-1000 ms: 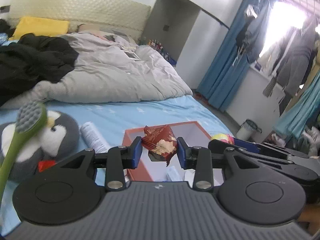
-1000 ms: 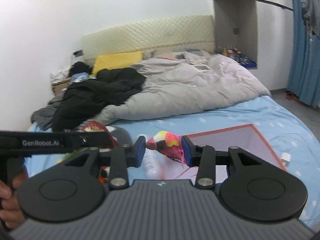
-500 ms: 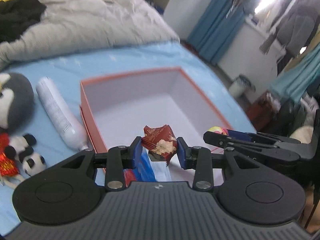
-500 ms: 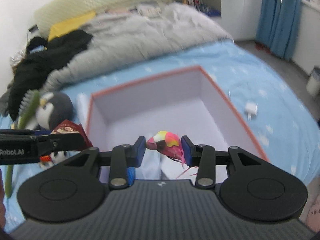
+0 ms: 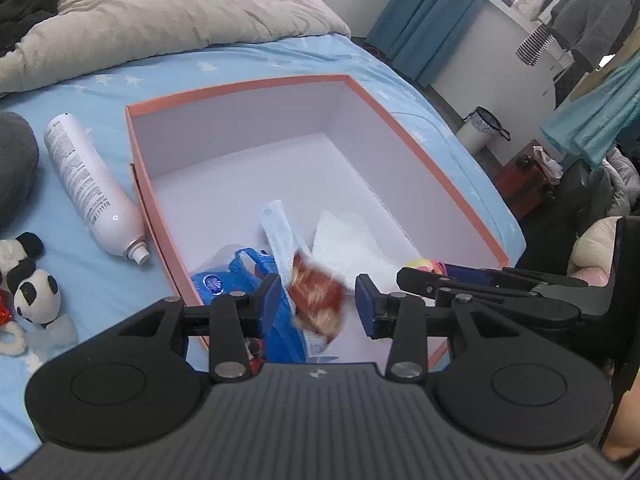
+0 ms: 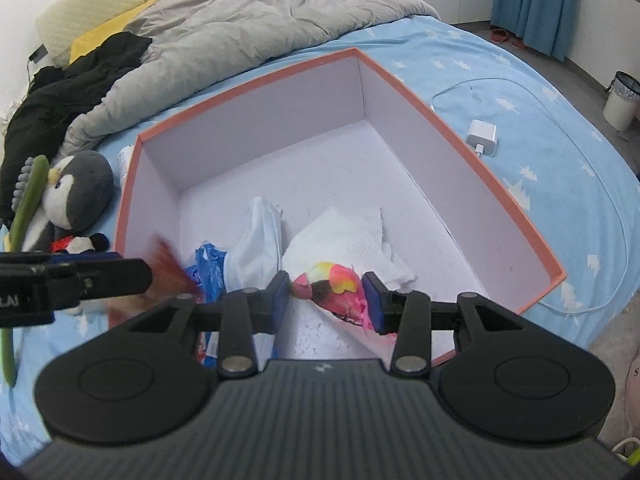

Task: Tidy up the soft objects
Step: 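Open both grippers to drop the wrapper and feather toy into the box, then move both open grippers back toward the panda plush and keychain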

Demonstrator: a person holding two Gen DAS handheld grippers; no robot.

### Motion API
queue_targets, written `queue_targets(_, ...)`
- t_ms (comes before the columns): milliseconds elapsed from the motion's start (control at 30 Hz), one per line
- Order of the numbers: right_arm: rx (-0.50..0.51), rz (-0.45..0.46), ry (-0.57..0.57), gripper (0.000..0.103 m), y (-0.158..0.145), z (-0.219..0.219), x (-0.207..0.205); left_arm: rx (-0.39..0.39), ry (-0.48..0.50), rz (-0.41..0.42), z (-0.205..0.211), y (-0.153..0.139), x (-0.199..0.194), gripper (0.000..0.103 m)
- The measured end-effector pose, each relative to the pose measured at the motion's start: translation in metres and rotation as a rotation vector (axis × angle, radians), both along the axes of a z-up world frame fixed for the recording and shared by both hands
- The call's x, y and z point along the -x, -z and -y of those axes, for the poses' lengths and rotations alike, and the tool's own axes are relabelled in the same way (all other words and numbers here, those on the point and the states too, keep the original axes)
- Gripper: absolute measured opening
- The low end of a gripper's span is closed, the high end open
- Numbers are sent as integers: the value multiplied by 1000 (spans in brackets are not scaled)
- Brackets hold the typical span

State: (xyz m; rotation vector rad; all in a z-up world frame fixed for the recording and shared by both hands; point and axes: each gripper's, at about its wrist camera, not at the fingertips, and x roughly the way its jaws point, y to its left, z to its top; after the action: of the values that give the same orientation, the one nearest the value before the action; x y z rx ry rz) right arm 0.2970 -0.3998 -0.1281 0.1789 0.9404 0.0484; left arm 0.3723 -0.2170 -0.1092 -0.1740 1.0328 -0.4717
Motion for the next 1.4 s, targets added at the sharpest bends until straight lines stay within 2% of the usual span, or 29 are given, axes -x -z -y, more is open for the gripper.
queue_targets(167,-1,43,-17,43,-13,-2,6,-23,-8,68,-4,-16,13,48)
queue_targets(467,-7,200,-66,43,-54,-22,34,-66,-40,268,-29,-58,55,48)
queue_targets(700,-8,308,-123,43,-78,-49,62,-88,-81,374,-58,-82,94,48)
queue_targets(1000,-40,408,-204,43,-89,-86,106,-44,-195,403,-120,-81,146,48)
queue_targets(1167,-69,426,-249,43,-86,-107,128,-28,-266,416,-154,-78,178,48)
queue_targets(1400,-81,426,-281,44,-71,-132,153,-56,-325,421,-180,-71,216,48)
